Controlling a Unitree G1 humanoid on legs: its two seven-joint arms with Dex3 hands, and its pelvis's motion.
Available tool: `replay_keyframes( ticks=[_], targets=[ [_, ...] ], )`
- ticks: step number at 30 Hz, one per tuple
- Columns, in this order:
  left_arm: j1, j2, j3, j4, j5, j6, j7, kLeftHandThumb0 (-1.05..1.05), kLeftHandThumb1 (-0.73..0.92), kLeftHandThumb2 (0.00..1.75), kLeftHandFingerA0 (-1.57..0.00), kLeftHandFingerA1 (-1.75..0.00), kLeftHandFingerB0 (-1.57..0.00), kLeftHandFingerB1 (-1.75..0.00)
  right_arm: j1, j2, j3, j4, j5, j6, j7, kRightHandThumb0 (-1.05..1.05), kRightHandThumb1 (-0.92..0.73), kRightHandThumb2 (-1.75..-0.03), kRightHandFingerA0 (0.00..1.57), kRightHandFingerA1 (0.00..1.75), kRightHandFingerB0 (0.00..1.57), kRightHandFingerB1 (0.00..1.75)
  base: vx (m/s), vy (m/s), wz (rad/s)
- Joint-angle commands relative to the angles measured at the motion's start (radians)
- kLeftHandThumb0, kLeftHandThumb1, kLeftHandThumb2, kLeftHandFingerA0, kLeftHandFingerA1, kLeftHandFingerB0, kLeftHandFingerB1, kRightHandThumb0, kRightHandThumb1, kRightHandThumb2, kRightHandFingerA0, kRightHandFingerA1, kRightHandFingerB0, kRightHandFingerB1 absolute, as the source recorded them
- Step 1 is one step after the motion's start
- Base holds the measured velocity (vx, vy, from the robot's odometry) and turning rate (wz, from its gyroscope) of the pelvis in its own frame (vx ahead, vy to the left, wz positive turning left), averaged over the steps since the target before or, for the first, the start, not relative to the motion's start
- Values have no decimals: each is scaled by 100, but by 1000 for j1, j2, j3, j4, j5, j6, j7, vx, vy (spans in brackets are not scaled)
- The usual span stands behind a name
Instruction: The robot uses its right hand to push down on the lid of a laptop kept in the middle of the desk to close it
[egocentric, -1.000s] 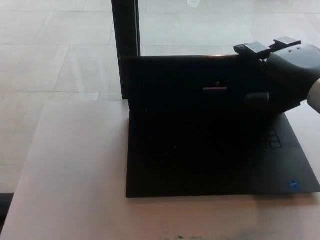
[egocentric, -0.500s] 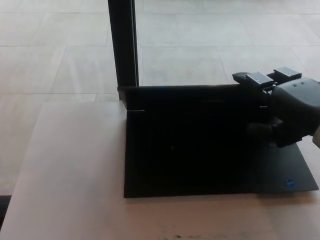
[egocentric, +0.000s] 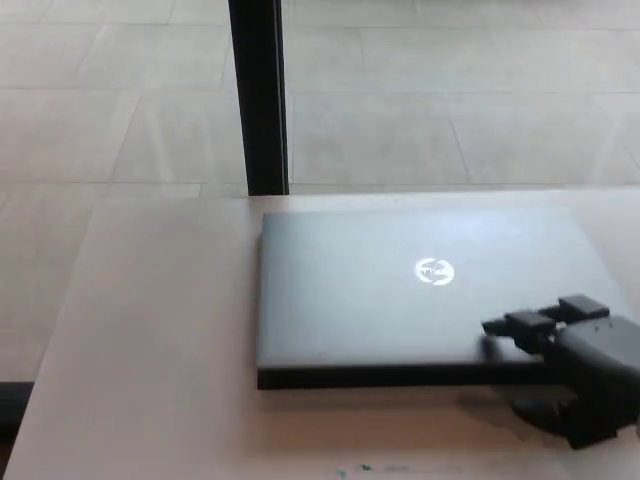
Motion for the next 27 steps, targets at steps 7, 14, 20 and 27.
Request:
replay_keyframes(
  ticks=[7,14,20,27],
  targets=[
    [2,44,-18,6,-35,1,-12,-105,76,85,-17,-93,-4,-143,170,74,32,163,-54,125,83,-92,-92,-77,28,65,29,42,0,0,0],
    [1,46,-26,9,-36,-1,-3,-105,76,76,-12,-91,-2,-149,136,70,-17,187,-31,123,88,-100,-85,-90,30,70,26,46,0,0,0],
    [4,49,-24,11,-48,3,-8,-105,73,77,-12,-92,-3,-149,123,51,-79,149,9,107,125,-90,-92,-77,27,62,30,38,0,0,0],
    [-1,51,-24,21,-54,3,-11,-105,74,76,-11,-91,-2,-147,126,2,-322,9,237,67,216,-90,-92,-78,36,64,30,38,0,0,0]
  ],
)
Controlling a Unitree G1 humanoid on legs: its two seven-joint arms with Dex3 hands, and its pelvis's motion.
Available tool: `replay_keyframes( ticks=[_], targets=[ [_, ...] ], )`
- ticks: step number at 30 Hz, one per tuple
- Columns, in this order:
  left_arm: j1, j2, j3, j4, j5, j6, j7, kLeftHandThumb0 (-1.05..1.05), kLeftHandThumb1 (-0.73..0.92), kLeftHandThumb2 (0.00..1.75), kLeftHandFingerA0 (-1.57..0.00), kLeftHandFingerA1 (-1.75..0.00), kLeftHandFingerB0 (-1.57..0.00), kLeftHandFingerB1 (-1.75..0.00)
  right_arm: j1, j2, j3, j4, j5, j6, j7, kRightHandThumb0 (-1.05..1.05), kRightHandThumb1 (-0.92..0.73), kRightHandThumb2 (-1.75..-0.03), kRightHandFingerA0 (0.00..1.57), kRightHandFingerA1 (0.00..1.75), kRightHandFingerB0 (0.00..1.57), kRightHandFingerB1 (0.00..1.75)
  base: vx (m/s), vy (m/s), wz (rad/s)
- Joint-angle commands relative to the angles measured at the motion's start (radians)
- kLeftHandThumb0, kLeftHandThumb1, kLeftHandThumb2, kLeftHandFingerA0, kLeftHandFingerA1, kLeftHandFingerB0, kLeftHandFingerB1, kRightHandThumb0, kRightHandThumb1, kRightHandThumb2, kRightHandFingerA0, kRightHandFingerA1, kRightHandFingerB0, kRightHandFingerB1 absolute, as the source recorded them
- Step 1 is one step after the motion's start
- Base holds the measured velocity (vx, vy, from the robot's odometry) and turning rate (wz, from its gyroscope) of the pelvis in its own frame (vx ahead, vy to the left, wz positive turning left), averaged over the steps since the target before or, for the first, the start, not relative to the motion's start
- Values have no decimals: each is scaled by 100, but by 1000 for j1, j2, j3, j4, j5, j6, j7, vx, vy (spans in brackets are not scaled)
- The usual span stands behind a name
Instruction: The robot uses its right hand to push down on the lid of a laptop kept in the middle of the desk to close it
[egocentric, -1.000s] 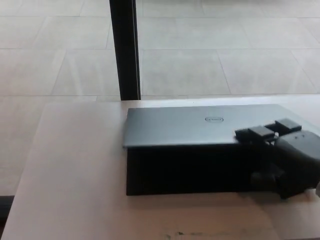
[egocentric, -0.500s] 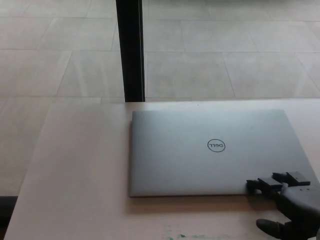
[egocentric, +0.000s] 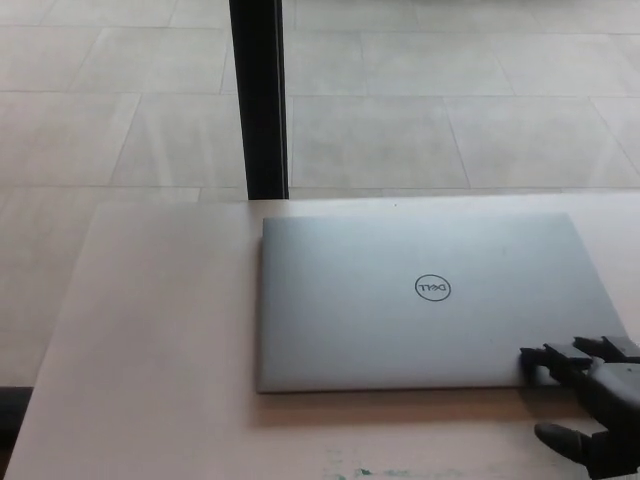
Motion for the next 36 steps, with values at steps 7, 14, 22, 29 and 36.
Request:
replay_keyframes(
  ticks=[7,14,22,29,36],
  targets=[
    [5,22,-5,8,-21,-1,-2,-105,77,76,-12,-91,0,-148,106,-47,-556,-188,542,69,244,-83,-92,-81,34,54,40,40,0,0,0],
    [7,17,7,17,-31,-2,5,-105,74,75,-10,-96,-4,-153,100,-22,-1036,-187,815,172,180,-80,-92,-69,53,54,48,39,0,0,0],
    [14,16,5,6,-29,2,13,-105,79,83,-16,-93,-2,-145,142,-59,-1363,79,865,62,69,-85,-92,-71,59,91,45,72,0,0,0],
    [25,20,13,16,-36,-2,-3,-105,76,74,-11,-92,-1,-148,234,-27,-1519,238,842,-31,-103,-79,-92,-71,36,138,22,93,0,0,0],
    [30,19,7,14,-27,-3,9,-105,82,81,-14,-94,0,-146,254,-36,-1584,477,894,-86,-71,-84,-90,-71,49,145,26,94,0,0,0]
  ],
)
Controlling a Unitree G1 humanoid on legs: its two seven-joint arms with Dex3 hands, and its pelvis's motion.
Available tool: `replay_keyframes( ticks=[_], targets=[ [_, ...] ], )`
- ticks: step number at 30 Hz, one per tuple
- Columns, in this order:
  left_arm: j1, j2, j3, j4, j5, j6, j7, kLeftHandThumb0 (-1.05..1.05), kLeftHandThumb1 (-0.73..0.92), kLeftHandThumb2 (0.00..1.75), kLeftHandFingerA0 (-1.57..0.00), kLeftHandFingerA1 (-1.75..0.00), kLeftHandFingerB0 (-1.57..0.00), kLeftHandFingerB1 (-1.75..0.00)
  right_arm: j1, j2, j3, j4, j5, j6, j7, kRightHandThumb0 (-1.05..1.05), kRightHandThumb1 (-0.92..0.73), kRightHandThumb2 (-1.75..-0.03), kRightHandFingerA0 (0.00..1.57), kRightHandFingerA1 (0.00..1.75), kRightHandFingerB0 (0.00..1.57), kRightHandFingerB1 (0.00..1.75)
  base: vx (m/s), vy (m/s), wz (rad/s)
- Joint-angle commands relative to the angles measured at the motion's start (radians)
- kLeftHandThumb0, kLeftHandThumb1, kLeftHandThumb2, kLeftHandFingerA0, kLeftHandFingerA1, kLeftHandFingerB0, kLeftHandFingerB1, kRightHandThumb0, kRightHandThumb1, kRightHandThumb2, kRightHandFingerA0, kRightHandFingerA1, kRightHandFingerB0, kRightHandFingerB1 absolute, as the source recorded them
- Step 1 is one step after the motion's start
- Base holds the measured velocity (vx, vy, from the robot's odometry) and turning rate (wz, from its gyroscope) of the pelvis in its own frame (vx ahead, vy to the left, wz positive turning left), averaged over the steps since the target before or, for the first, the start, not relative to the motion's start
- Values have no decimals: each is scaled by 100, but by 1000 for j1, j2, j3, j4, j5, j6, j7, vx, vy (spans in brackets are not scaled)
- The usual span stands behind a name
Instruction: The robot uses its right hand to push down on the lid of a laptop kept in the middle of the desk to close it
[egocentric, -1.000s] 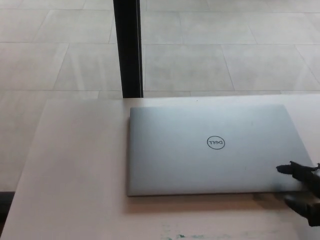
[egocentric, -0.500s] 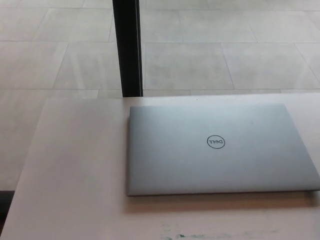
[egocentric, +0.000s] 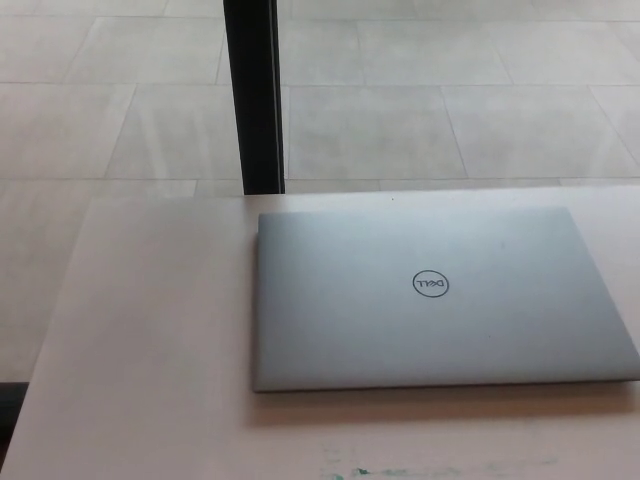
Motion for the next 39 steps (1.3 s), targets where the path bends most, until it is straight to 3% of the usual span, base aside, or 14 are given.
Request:
replay_keyframes(
  ticks=[1,5,6,7,8,18,25,28,31,32,33,34,35,39],
  targets=[
    [30,22,8,13,-26,-5,10,-105,82,80,-15,-91,0,-145,58,2,-585,432,494,-65,-182,-83,-91,-71,54,145,30,96,0,0,0],
    [23,21,5,4,-24,-1,14,-105,81,84,-16,-91,-2,-144,45,28,-583,433,484,-41,-141,-84,-92,-70,52,133,33,93,0,0,0],
    [21,21,11,13,-31,-4,6,-105,78,75,-11,-90,0,-147,28,30,-589,439,492,-39,-123,-83,-77,-121,64,112,37,80,0,0,0],
    [21,21,12,11,-32,-2,8,-105,78,76,-13,-92,-1,-147,15,29,-602,453,505,-40,-113,-81,-70,-116,66,110,39,80,0,0,0],
    [20,22,12,11,-32,2,10,-105,81,77,-13,-94,0,-148,10,30,-605,451,506,-32,-111,-88,-91,-68,58,124,36,91,0,0,0],
    [26,30,6,18,-22,-4,14,-105,81,80,-14,-94,0,-148,-13,78,-644,423,485,-60,-148,-87,-90,-68,65,120,43,92,0,0,0],
    [52,39,17,13,-32,-2,3,-105,78,80,-15,-100,0,-150,-35,77,-659,454,496,-6,-162,-85,-92,-69,74,124,52,91,0,0,0],
    [58,39,9,3,-25,-3,13,-105,75,81,-16,-94,0,-154,-45,85,-656,445,512,12,-157,-86,-92,-71,73,124,52,91,0,0,0],
    [52,42,7,18,-24,-5,10,-105,79,85,-17,-93,-2,-146,-55,95,-660,425,543,38,-160,-90,-91,-70,74,126,52,95,0,0,0],
    [53,42,9,16,-27,-3,6,-105,79,83,-16,-93,0,-147,-53,97,-657,426,548,40,-155,-92,-70,-101,72,115,51,87,0,0,0],
    [53,42,10,15,-29,-2,5,-105,79,83,-16,-93,0,-147,-51,98,-653,426,553,41,-154,-92,-70,-101,72,115,51,87,0,0,0],
    [54,42,9,10,-29,-1,5,-105,79,79,-14,-95,0,-151,-51,100,-649,424,554,40,-164,-89,-92,-69,72,122,54,92,0,0,0],
    [53,41,11,9,-32,0,9,-105,78,86,-18,-95,-2,-146,-44,104,-638,416,552,37,-163,-88,-92,-71,71,123,51,92,0,0,0],
    [41,37,7,13,-33,-4,12,-105,81,84,-15,-96,0,-146,-40,94,-610,437,565,27,-164,-89,-92,-69,76,119,56,91,0,0,0]
  ],
)
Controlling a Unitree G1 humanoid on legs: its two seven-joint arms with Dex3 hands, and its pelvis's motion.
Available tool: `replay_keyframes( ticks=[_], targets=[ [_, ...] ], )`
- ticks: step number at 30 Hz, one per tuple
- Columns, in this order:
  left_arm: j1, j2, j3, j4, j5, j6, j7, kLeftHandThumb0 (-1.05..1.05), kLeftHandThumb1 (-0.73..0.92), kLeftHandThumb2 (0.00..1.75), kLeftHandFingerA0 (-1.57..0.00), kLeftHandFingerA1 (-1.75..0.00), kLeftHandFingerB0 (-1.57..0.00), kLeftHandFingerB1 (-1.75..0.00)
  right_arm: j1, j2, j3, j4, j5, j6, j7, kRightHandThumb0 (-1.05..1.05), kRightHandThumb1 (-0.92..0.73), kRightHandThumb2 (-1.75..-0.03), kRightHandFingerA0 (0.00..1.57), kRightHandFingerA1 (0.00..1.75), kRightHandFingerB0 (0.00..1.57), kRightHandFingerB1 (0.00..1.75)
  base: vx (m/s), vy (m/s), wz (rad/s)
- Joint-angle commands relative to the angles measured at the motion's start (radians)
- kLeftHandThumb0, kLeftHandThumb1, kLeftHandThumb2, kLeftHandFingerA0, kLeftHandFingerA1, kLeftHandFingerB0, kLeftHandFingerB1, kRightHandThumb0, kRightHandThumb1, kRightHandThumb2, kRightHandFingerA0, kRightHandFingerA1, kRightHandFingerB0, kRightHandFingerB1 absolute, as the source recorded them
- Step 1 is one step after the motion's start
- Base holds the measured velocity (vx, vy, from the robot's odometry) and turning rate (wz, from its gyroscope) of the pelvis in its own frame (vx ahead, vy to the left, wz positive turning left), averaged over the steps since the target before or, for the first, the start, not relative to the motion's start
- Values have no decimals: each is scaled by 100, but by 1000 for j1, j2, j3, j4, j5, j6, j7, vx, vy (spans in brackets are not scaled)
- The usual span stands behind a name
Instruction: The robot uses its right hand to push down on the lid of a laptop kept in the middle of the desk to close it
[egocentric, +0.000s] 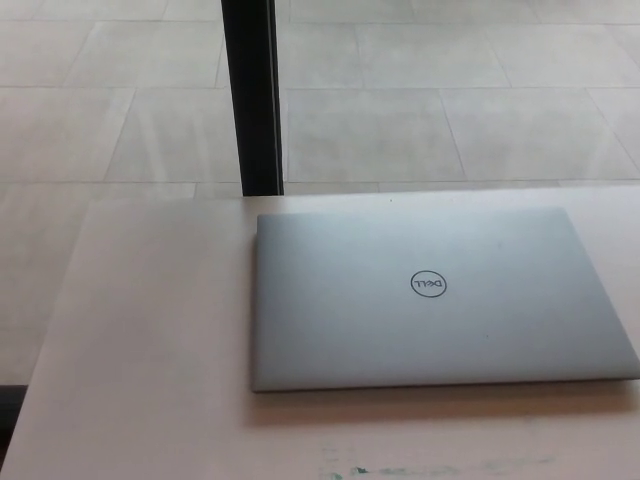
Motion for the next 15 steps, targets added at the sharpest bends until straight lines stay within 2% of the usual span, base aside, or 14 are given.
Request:
replay_keyframes(
  ticks=[1,3,4,6,7,10,11,15],
  targets=[
    [-4,21,5,9,-27,0,6,-105,80,78,-13,-98,0,-152,7,1,25,12,89,10,-41,-88,-92,-69,77,118,55,90,0,0,0],
    [-6,20,7,13,-34,-1,7,-105,80,76,-12,-98,0,-153,3,-5,43,18,104,9,-39,-86,-92,-70,73,119,54,90,0,0,0],
    [-9,19,4,14,-33,-2,14,-105,81,84,-16,-95,-1,-147,0,-10,49,22,107,12,-53,-87,-92,-68,77,118,58,89,0,0,0],
    [-7,18,0,12,-31,-3,25,-105,81,84,-16,-93,-1,-146,12,-1,63,5,113,13,-60,-87,-92,-68,78,121,57,91,0,0,0],
    [-3,18,1,9,-35,-2,21,-105,79,76,-16,-96,0,-151,20,4,70,11,117,4,-55,-87,-91,-68,84,122,59,91,0,0,0],
    [-10,13,-3,7,-37,-3,16,-105,78,75,-17,-96,0,-152,36,17,88,-3,132,0,-60,-89,-90,-68,84,119,57,90,0,0,0],
    [-12,15,-5,12,-34,-3,17,-105,78,76,-17,-96,0,-151,43,19,98,-11,130,6,-63,-90,-91,-68,80,119,56,91,0,0,0],
    [-8,7,-4,1,-45,2,9,-105,80,79,-15,-98,0,-149,60,33,121,-35,149,11,-76,-87,-90,-67,86,116,54,90,0,0,0]
  ],
)
